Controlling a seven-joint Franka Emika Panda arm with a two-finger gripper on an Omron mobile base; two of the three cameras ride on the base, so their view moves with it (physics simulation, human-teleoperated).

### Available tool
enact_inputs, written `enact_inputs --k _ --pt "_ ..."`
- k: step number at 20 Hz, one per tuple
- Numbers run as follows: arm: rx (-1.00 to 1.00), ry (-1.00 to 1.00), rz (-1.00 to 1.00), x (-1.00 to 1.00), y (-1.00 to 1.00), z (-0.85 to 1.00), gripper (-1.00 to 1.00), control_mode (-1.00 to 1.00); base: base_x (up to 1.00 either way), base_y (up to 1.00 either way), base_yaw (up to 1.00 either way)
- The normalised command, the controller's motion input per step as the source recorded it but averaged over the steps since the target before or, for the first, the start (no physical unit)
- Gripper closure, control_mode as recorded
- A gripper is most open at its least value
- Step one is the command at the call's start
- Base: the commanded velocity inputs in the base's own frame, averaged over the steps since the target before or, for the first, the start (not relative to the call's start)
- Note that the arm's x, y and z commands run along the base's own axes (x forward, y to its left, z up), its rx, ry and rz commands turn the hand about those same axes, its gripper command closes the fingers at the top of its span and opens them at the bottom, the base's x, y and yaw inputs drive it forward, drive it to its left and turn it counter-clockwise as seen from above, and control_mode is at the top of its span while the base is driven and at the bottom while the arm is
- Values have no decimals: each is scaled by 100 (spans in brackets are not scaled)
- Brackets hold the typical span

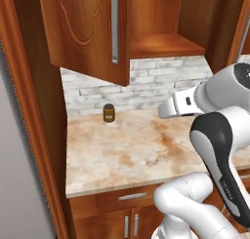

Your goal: Close all open cabinet doors.

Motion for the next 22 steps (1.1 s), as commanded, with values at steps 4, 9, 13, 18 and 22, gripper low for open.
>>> enact_inputs --k 4,9,13,18,22 --pt "0 0 0 0 0 0 -100 100 44 14 0" --pt "0 0 0 0 0 0 -100 100 40 22 0" --pt "0 0 0 0 0 0 -100 100 37 23 0" --pt "0 0 0 0 0 0 -100 100 38 19 0" --pt "0 0 0 0 0 0 -100 100 41 15 0"
